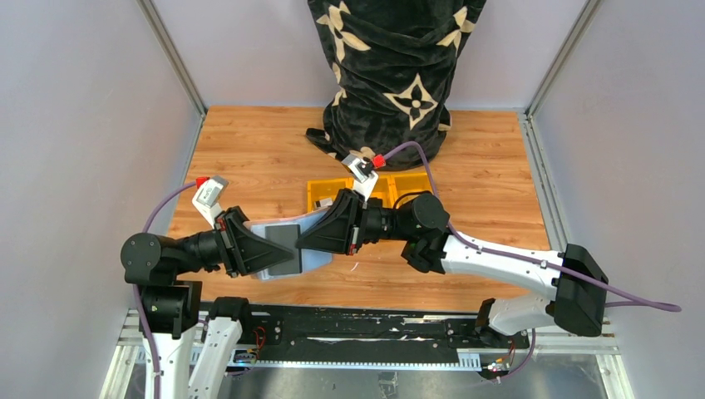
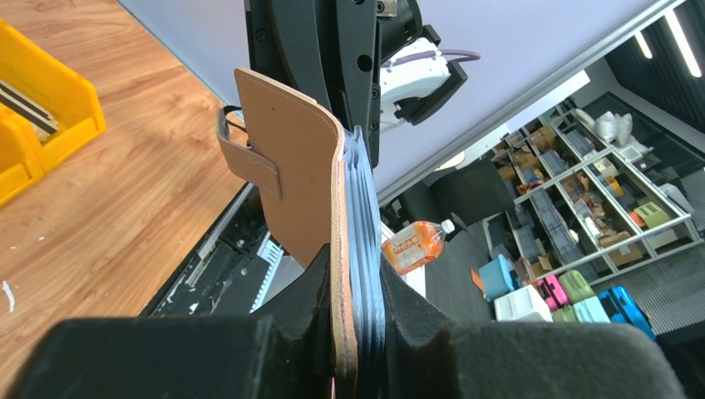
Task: Take the credit cards out of the card holder
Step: Remove the credit card from the card holder.
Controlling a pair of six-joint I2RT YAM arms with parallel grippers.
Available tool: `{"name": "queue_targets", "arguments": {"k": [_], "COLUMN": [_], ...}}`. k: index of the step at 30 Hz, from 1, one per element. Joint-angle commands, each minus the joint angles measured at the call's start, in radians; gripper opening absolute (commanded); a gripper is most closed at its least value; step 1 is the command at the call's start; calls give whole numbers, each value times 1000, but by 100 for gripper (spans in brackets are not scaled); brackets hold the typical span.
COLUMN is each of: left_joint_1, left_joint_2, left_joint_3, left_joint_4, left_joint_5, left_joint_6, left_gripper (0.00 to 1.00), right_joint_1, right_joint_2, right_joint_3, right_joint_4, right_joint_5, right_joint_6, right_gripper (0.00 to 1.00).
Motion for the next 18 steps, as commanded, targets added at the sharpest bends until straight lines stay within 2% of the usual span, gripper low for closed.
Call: {"name": "queue_targets", "arguments": {"k": [1,5,9,14,18], "left_joint_1": [-4,-3,-3,-3,-4], "left_joint_2": [15,20,23,30,32], "left_joint_3": [35,46,56,66,75], "left_joint_4": [20,19,18,17,15], "left_joint_5": [22,23,18,20,20], "left_joint_6": [-15,-13,-13,-13,-12], "left_gripper": [17,15,15,14,16], "right_joint_1": [7,6,5,5,0], "right_joint_2": [10,4,0,4,-6], "right_joint_3": [-2,-7,-9,-13,-22], "right_joint_4": [88,87,86,116,118], "right_joint_5": [-44,-44,-46,-45,-34], "right_joint_6": [25,24,24,42,40], "right_gripper": [7,7,13,0,0]}}
